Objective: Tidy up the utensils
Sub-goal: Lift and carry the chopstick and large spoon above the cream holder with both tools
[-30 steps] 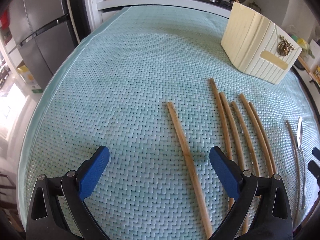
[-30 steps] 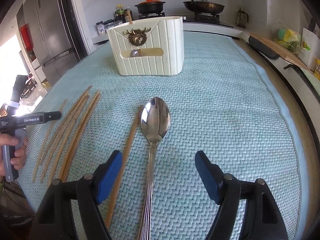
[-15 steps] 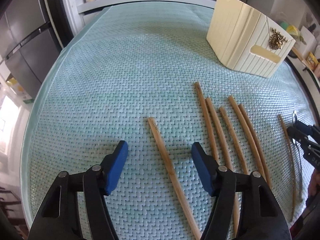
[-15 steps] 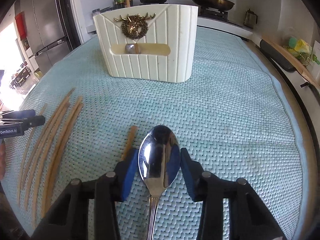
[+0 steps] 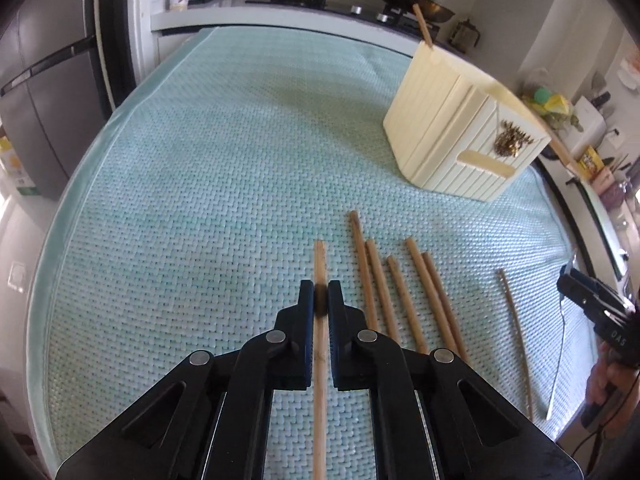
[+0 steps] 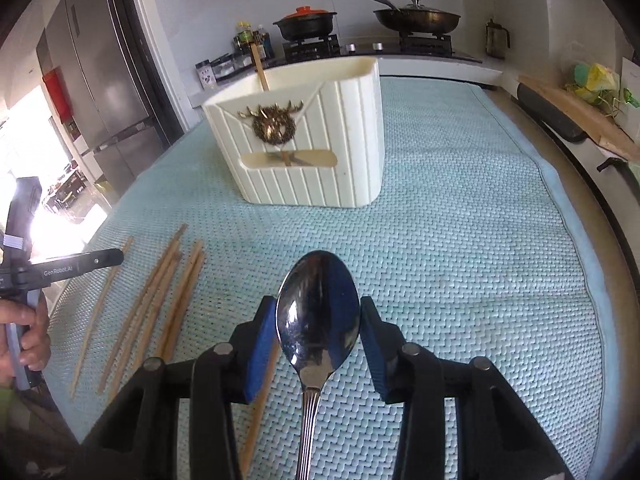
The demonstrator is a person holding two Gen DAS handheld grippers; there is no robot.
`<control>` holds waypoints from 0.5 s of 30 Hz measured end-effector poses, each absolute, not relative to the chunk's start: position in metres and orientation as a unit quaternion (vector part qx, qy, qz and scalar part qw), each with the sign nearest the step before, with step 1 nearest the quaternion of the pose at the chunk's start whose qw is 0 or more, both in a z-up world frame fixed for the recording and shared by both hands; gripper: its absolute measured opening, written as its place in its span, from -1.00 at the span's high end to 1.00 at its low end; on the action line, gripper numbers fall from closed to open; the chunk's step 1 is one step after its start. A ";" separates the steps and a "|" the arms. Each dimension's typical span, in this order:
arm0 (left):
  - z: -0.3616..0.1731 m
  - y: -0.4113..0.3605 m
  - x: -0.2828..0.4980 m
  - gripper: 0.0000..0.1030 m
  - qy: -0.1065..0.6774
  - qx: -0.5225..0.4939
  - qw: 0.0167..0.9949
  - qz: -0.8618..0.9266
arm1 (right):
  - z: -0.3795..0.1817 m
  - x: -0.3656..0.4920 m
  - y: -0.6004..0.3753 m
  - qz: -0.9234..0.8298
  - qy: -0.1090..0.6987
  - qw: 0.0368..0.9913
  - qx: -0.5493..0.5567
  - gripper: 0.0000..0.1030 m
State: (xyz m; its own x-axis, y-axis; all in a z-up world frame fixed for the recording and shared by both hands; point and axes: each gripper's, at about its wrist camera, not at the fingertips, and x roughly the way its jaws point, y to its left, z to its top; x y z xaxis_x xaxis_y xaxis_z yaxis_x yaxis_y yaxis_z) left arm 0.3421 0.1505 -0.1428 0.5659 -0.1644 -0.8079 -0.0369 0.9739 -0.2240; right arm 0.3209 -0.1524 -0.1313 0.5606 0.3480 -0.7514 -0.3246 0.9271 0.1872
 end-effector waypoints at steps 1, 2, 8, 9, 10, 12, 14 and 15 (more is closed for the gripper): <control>-0.134 0.150 0.339 0.91 0.455 -0.108 0.883 -0.040 | -0.124 0.318 -0.154 0.196 0.422 0.885 0.017 0.19; -0.124 0.150 0.336 0.91 0.444 -0.108 0.888 -0.045 | -0.116 0.315 -0.155 0.200 0.415 0.887 0.019 0.19; -0.068 0.132 0.291 0.91 0.384 -0.100 0.915 -0.071 | -0.075 0.295 -0.163 0.220 0.374 0.900 0.031 0.19; -0.059 0.132 0.284 0.91 0.375 -0.098 0.919 -0.075 | -0.070 0.292 -0.165 0.222 0.369 0.902 0.032 0.19; -0.052 0.131 0.281 0.91 0.366 -0.097 0.922 -0.079 | -0.064 0.288 -0.166 0.225 0.364 0.903 0.033 0.19; -0.037 0.131 0.273 0.91 0.348 -0.097 0.929 -0.085 | -0.056 0.283 -0.167 0.229 0.355 0.906 0.033 0.19; -0.027 0.131 0.267 0.92 0.333 -0.100 0.934 -0.089 | -0.049 0.277 -0.167 0.233 0.347 0.908 0.029 0.19; -0.023 0.132 0.264 0.92 0.325 -0.103 0.936 -0.091 | -0.046 0.275 -0.167 0.234 0.344 0.909 0.025 0.19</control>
